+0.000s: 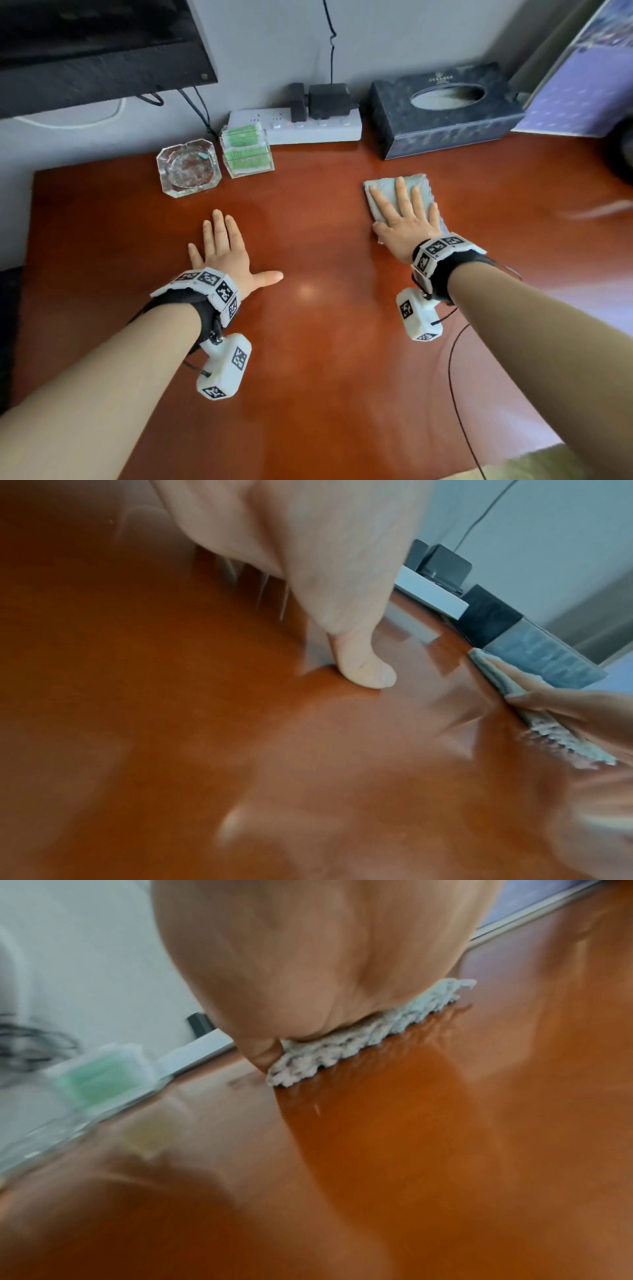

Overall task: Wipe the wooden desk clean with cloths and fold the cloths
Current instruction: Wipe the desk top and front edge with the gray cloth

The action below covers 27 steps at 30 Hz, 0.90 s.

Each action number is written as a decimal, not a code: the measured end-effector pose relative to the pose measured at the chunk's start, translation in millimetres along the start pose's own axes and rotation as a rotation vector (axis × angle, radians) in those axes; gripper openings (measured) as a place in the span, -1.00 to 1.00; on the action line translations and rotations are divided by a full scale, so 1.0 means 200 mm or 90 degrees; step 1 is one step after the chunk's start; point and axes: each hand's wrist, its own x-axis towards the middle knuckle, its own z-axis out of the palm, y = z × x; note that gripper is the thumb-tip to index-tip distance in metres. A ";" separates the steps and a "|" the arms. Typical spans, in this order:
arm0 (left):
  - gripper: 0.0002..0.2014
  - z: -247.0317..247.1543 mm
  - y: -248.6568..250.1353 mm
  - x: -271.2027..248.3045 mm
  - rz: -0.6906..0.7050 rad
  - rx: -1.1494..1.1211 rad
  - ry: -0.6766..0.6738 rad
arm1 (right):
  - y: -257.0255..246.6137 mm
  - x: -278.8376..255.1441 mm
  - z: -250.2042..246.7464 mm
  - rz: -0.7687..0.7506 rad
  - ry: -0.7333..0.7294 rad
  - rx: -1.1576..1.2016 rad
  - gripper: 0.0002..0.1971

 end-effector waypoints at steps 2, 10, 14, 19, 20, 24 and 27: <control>0.35 0.00 0.00 0.00 -0.003 0.011 0.003 | 0.13 0.00 -0.03 0.068 -0.003 0.024 -0.35; 0.36 -0.01 0.02 0.03 -0.034 0.037 -0.006 | 0.13 0.02 -0.06 0.125 0.023 0.080 -0.31; 0.40 -0.10 0.14 0.06 -0.127 0.131 -0.053 | 0.17 -0.01 -0.07 0.015 -0.010 0.056 -0.36; -0.77 -0.33 0.53 0.05 -0.054 0.255 -0.040 | 0.48 0.00 -0.13 -0.059 -0.037 -0.018 -0.41; -0.81 -0.36 0.63 0.02 -0.019 0.253 -0.028 | 0.55 0.01 -0.15 -0.039 -0.036 -0.009 -0.41; -0.87 -0.52 1.05 -0.01 0.043 0.136 0.031 | 0.78 0.05 -0.23 0.021 -0.039 0.017 -0.39; -0.84 -0.59 1.26 0.04 0.114 0.074 0.174 | 0.82 0.07 -0.27 0.030 -0.045 0.022 -0.36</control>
